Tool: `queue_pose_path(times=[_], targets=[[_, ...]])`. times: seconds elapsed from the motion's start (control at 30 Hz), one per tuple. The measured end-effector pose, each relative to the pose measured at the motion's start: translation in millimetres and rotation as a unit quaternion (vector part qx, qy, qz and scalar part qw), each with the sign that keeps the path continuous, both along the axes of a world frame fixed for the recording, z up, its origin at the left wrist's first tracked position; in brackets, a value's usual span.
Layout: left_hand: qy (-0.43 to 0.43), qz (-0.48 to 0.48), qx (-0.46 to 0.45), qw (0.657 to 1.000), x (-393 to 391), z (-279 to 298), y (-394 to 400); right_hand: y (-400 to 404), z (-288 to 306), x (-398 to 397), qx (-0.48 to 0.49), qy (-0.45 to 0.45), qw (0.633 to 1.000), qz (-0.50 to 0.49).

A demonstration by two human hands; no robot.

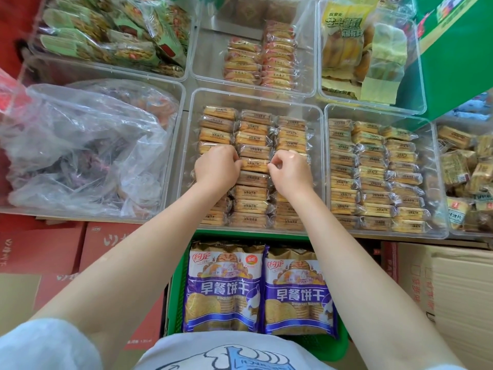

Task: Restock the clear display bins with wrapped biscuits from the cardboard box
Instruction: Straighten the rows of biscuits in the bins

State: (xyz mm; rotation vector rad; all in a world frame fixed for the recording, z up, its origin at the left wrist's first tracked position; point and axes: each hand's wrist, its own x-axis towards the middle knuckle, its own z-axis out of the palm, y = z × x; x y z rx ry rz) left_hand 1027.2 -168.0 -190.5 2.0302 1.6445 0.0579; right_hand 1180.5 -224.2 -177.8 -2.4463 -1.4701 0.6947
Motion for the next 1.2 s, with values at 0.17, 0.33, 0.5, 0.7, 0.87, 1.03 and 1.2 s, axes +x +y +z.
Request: queue_pose_path(times=[0.17,0.33,0.5,0.7,0.87,1.03,1.2], targets=[[-0.038,0.020,0.004,0.999,-1.0,3.5,-1.0,-0.7,-2.4,2.4,-0.001,0.010,1.000,0.003],[-0.022,0.013,0.016,1.000,-6.9,1.4,-4.1,0.1,-2.2,0.3,-0.009,0.010,0.999,0.029],[0.016,-0.037,0.031,0.999,-2.1,-0.3,-1.0,0.4,0.4,-1.9,-0.018,-0.032,0.999,0.022],[0.050,-0.084,0.085,0.992,-2.6,-1.4,-6.2,-5.9,-2.2,-3.5,0.014,-0.016,1.000,0.002],[0.014,-0.179,0.262,0.948,7.0,-17.3,-25.5,-6.9,-3.2,0.3,0.021,0.003,1.000,0.004],[-0.040,-0.232,0.271,0.934,1.2,-33.9,-29.6,-7.8,-3.9,3.7,0.017,0.020,1.000,0.001],[-0.037,-0.211,0.270,0.939,-0.5,-30.4,-26.3,1.7,-1.1,8.9,0.054,0.055,0.996,-0.040]])
